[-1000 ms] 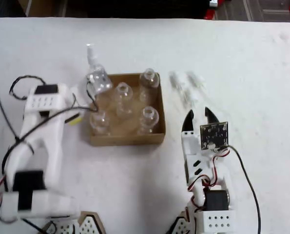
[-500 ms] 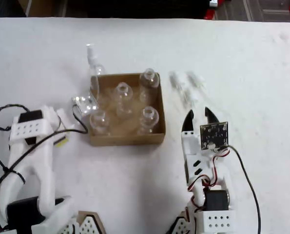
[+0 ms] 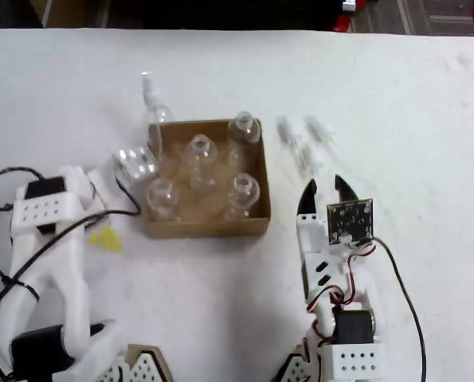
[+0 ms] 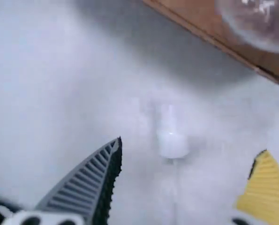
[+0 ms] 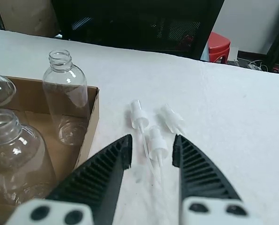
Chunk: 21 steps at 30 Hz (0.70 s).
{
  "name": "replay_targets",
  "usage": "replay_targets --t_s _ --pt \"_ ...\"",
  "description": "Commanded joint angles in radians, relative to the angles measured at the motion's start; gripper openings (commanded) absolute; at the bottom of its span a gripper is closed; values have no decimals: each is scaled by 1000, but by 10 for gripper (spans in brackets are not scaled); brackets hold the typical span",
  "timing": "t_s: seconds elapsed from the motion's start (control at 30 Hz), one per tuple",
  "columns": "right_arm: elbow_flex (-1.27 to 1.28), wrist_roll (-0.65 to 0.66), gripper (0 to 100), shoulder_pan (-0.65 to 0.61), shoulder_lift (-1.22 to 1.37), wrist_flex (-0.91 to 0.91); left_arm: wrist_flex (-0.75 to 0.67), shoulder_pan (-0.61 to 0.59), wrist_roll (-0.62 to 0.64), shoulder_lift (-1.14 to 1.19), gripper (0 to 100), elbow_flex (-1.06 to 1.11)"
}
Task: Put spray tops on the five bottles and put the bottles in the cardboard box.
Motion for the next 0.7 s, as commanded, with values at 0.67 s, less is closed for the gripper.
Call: replay_targets --t_s 0.67 --pt "8 17 127 8 -2 -21 321 257 1059 713 325 -1439"
